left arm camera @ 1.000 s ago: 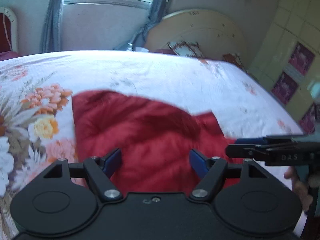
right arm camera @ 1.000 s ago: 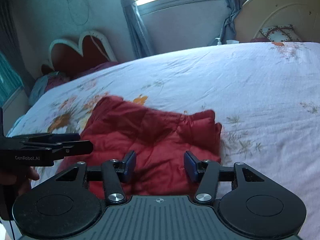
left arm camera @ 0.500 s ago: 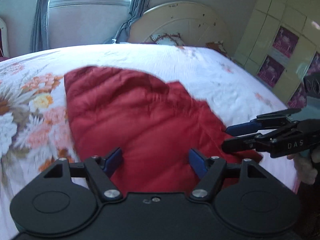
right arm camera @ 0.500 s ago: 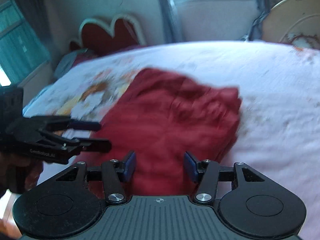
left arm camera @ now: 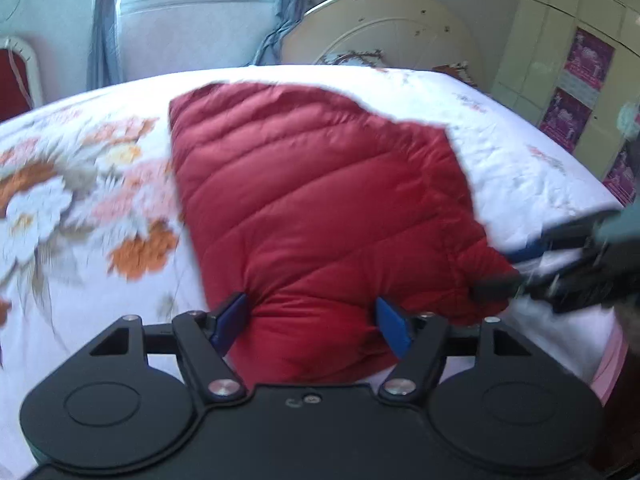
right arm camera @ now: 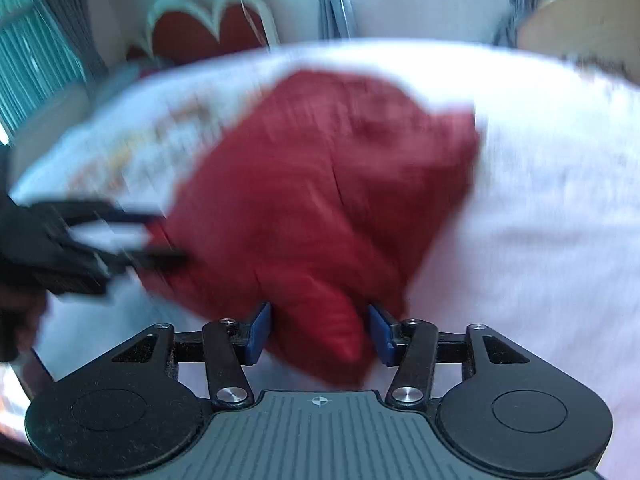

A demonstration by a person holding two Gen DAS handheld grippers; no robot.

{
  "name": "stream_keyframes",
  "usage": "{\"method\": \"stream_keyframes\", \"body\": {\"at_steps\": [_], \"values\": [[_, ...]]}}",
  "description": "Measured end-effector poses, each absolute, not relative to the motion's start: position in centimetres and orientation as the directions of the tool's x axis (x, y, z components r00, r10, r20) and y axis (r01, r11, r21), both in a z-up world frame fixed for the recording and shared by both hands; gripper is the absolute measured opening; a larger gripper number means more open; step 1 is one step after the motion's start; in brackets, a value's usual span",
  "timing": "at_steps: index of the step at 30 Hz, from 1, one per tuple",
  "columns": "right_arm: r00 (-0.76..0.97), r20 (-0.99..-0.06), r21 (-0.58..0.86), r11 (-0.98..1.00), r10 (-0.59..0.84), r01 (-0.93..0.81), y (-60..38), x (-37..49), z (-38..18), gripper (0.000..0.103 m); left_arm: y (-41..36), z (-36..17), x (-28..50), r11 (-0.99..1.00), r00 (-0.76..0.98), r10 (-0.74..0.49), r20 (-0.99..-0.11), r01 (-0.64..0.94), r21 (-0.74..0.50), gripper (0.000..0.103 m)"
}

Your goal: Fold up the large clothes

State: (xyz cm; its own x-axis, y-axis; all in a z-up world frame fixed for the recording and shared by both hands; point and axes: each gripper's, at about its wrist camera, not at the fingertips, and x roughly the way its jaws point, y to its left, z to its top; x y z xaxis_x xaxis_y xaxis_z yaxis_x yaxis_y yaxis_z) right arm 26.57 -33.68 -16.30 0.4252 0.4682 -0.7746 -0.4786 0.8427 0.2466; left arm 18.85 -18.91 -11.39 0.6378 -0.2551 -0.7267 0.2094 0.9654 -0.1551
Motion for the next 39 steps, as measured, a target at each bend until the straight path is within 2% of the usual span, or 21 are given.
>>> {"method": "stream_keyframes", "body": {"at_steps": [3, 5, 6, 7, 8, 10, 11, 13, 16, 21, 25, 27, 29, 32, 34, 35, 36, 39], "values": [[0.409, -0.77, 0.3, 0.844, 0.489, -0.444, -34.0, 27.1, -16.1, 0.05, -18.6, -10.3, 19.0, 0.966, 0.633, -0.252, -0.731, 0.21, -0.151, 0.07], [0.476, -0.709, 0.321, 0.839, 0.52, -0.44, -35.6, 26.9, -13.8, 0.051, -17.4, -9.2, 18.9, 0.964, 0.67, -0.266, -0.693, 0.193, -0.183, 0.078], [0.513, -0.681, 0.325, 0.843, 0.523, -0.429, -36.4, 27.2, -12.9, 0.067, -16.7, -8.8, 19.0, 0.965, 0.695, -0.261, -0.67, 0.177, -0.193, 0.091], [0.552, -0.659, 0.33, 0.856, 0.511, -0.398, -37.2, 27.9, -12.2, 0.076, -16.1, -8.6, 19.5, 0.966, 0.713, -0.257, -0.652, 0.161, -0.204, 0.092], [0.585, -0.628, 0.357, 0.858, 0.514, -0.37, -38.1, 28.8, -12.0, 0.079, -15.6, -8.6, 20.3, 0.965, 0.72, -0.254, -0.646, 0.144, -0.218, 0.091], [0.61, -0.608, 0.428, 0.857, 0.508, -0.287, -39.5, 31.3, -12.1, 0.071, -15.0, -8.7, 22.1, 0.961, 0.73, -0.252, -0.636, 0.115, -0.25, 0.083], [0.586, -0.601, 0.487, 0.83, 0.544, -0.271, -40.1, 32.6, -12.0, 0.059, -14.8, -8.7, 23.1, 0.96, 0.726, -0.253, -0.639, 0.109, -0.257, 0.08], [0.605, -0.55, 0.529, 0.801, 0.576, -0.28, -41.2, 33.2, -11.0, 0.059, -14.7, -8.5, 24.5, 0.959, 0.718, -0.259, -0.646, 0.114, -0.258, 0.079], [0.631, -0.559, 0.5, 0.826, 0.538, -0.262, -41.1, 35.5, -10.3, 0.055, -14.1, -9.0, 26.4, 0.955, 0.702, -0.266, -0.66, 0.101, -0.277, 0.079], [0.554, -0.585, 0.67, 0.738, 0.592, -0.081, -42.1, 40.6, -14.5, 0.055, -12.8, -11.2, 28.6, 0.926, 0.657, -0.309, -0.688, 0.041, -0.376, 0.085], [0.509, -0.633, 0.69, 0.723, 0.583, 0.03, -42.2, 41.3, -17.6, 0.056, -12.2, -12.0, 29.2, 0.915, 0.649, -0.316, -0.692, 0.016, -0.403, 0.091], [0.514, -0.611, 0.723, 0.689, 0.602, 0.053, -42.8, 41.1, -18.6, 0.066, -11.8, -12.4, 29.5, 0.907, 0.638, -0.328, -0.697, 0.006, -0.421, 0.094], [0.517, -0.595, 0.738, 0.673, 0.616, 0.046, -43.1, 40.9, -18.7, 0.069, -11.4, -12.9, 29.8, 0.889, 0.627, -0.358, -0.692, 0.002, -0.458, 0.094], [0.51, -0.585, 0.734, 0.679, 0.63, 0.004, -43.0, 41.2, -18.8, 0.068, -10.5, -14.0, 30.2, 0.836, 0.617, -0.424, -0.663, -0.016, -0.549, 0.086], [0.505, -0.574, 0.739, 0.674, 0.645, -0.02, -42.8, 41.5, -18.9, 0.062, -10.1, -14.8, 30.3, 0.795, 0.616, -0.456, -0.642, -0.043, -0.605, 0.08], [0.495, -0.561, 0.755, 0.655, 0.663, -0.022, -42.7, 41.7, -19.4, 0.048, -10.1, -15.0, 30.2, 0.78, 0.619, -0.463, -0.634, -0.054, -0.623, 0.079], [0.488, -0.545, 0.775, 0.632, 0.682, -0.017, -42.6, 41.8, -19.8, 0.04, -10.2, -15.2, 30.1, 0.773, 0.625, -0.463, -0.629, -0.062, -0.631, 0.077], [0.502, -0.532, 0.774, 0.632, 0.681, -0.037, -42.4, 41.4, -19.9, 0.031, -10.9, -14.5, 30.0, 0.792, 0.639, -0.435, -0.634, -0.064, -0.607, 0.069]]}}
